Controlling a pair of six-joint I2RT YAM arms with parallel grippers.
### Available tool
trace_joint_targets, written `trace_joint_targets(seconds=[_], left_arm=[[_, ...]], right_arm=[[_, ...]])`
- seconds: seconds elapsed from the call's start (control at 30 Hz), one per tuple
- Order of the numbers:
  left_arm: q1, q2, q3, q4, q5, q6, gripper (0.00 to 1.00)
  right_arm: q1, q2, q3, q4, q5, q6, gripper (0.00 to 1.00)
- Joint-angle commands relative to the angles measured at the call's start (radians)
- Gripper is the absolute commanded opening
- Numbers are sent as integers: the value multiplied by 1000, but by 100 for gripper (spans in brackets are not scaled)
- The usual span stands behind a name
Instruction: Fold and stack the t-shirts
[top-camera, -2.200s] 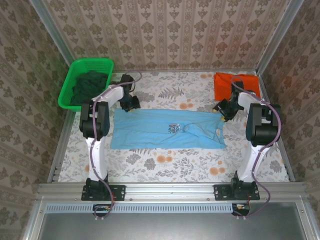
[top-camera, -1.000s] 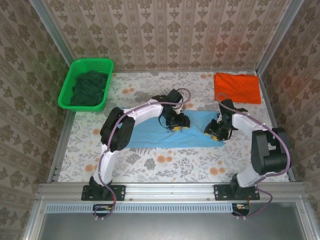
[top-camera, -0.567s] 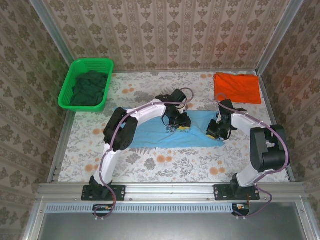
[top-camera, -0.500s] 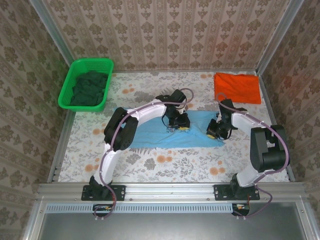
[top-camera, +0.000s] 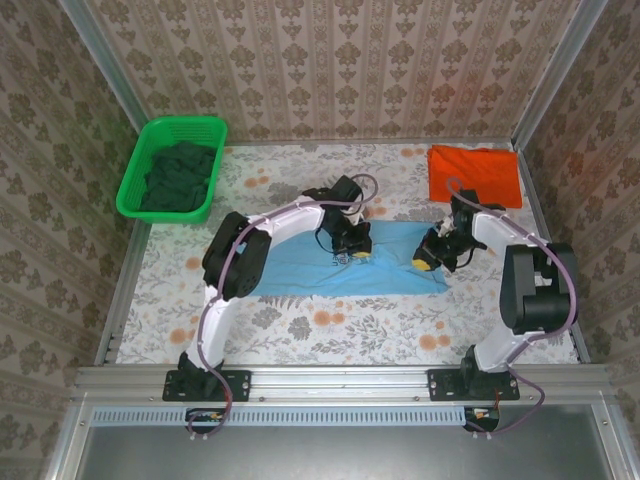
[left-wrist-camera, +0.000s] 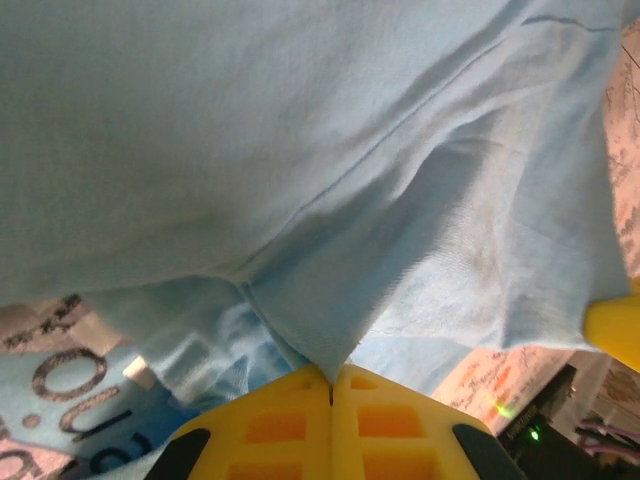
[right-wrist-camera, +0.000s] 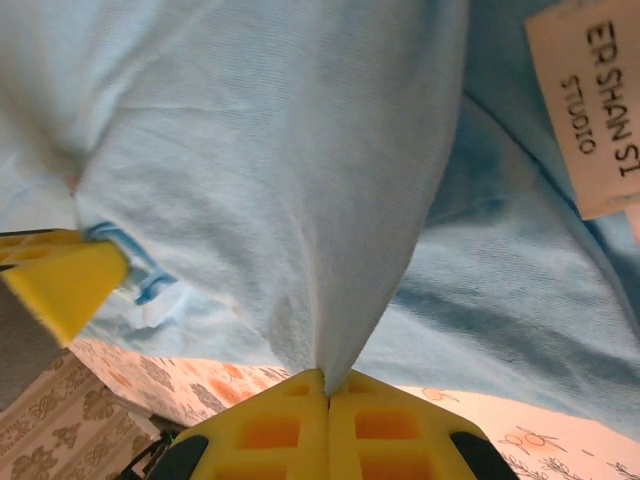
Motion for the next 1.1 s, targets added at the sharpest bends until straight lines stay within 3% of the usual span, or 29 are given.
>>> trace_joint_targets(seconds=[0.0, 0.13, 0.23, 0.4, 0.47, 0.57, 0.73, 0.87, 1.0, 1.07], left_arm=[[20, -66, -58, 57, 126, 0, 0], [40, -68, -97, 133, 204, -57, 0], [46, -50, -80, 139, 241, -69, 5], [54, -38, -81, 111, 242, -58, 9], [65, -46, -99, 130, 249, -72, 21], [81, -63, -105, 150, 283, -67, 37], [123, -98, -103, 139, 305, -30, 56], [141, -88, 4, 6, 191, 53, 54], [99, 20, 200, -78, 170, 72, 41], [78, 63, 262, -124, 110, 92, 40]], right_arm=[[-24, 22, -15, -85, -64, -52, 4], [-58, 21, -19, -94, -111, -58, 6], [-61, 20, -14, -104, -110, -69, 12], [-68, 39, -58, -87, -88, -84, 21], [-84, 24, -89, -62, -85, -66, 30], [-114, -25, -114, -36, -90, -39, 36], [-153, -85, -95, -22, -60, -4, 38], [-136, -142, -82, 76, -33, 65, 38], [-87, -93, -49, 142, -12, 116, 27], [-62, -33, -10, 140, 6, 103, 23]])
